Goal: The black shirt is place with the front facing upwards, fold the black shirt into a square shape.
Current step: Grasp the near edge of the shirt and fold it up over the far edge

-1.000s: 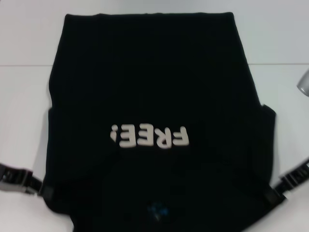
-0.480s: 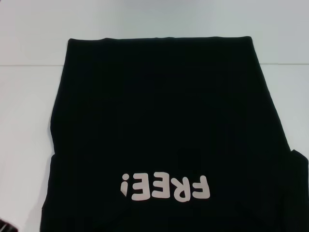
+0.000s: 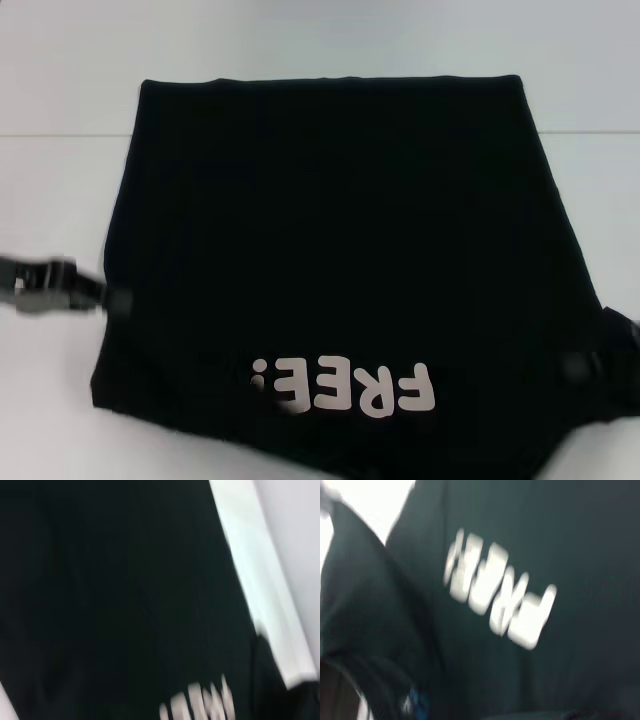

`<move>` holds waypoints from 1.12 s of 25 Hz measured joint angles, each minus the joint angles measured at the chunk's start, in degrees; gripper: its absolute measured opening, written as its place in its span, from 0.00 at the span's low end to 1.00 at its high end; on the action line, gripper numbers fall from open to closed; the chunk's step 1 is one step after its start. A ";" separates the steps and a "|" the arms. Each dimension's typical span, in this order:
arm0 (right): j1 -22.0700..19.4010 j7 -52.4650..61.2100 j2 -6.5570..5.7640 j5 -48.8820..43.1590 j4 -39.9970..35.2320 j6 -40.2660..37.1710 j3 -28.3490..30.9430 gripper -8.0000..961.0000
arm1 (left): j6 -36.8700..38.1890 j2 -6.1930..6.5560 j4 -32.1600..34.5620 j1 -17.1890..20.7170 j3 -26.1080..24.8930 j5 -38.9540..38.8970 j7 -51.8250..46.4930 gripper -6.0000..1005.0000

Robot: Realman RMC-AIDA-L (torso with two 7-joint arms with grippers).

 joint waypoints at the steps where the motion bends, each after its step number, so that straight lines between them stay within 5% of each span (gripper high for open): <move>1: -0.07 0.74 -0.38 1.60 -0.01 0.76 2.08 0.05 | -5.35 0.00 -0.22 -0.24 -5.95 -0.58 -1.04 0.06; 7: -2.19 4.07 -0.97 15.16 0.53 8.92 5.88 0.05 | -15.47 -1.84 -0.55 1.06 -13.12 -5.20 -1.20 0.07; 18: -4.43 1.14 4.26 23.03 1.53 32.28 5.58 0.05 | -32.04 -7.53 -1.72 3.89 -13.45 -14.57 1.91 0.09; 28: -3.02 -5.28 6.12 25.63 4.63 44.19 4.82 0.05 | -41.55 -9.19 -4.26 1.70 -13.08 -18.93 7.44 0.12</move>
